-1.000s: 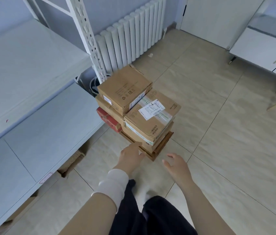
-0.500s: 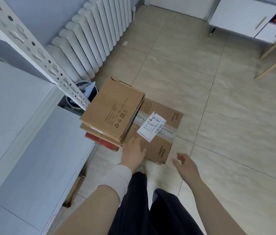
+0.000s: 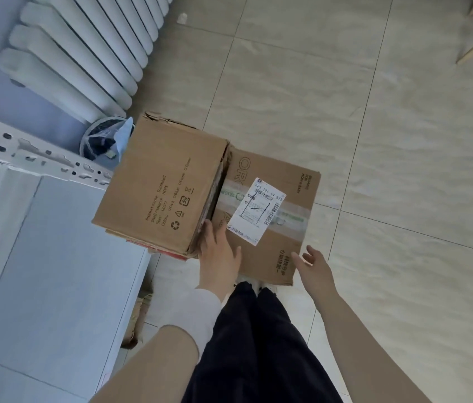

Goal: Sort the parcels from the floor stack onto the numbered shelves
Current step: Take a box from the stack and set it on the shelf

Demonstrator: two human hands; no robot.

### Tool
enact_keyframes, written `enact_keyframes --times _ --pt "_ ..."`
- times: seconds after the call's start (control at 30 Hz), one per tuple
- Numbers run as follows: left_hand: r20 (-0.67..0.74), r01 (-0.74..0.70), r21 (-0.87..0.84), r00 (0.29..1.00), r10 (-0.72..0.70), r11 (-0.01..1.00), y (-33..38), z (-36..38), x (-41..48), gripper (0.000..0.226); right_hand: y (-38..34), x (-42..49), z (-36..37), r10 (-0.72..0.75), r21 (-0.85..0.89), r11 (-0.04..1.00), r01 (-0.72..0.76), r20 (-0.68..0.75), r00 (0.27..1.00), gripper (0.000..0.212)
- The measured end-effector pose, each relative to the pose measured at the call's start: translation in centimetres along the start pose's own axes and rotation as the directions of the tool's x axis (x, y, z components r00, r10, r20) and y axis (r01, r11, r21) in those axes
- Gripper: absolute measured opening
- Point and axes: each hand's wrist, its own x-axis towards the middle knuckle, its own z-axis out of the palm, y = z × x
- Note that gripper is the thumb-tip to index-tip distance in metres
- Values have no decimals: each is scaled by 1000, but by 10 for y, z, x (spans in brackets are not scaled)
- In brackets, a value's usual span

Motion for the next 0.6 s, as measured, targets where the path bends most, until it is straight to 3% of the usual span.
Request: enact_keyframes --times 0.27,0.6 --pt "-82 53 -78 995 -60 996 4 6 7 60 6 14 17 12 114 993 -14 14 1000 54" --pt "-65 -31 -62 997 27 998 19 -4 -21 61 22 -14 -9 -5 279 960 10 -19 1000 50"
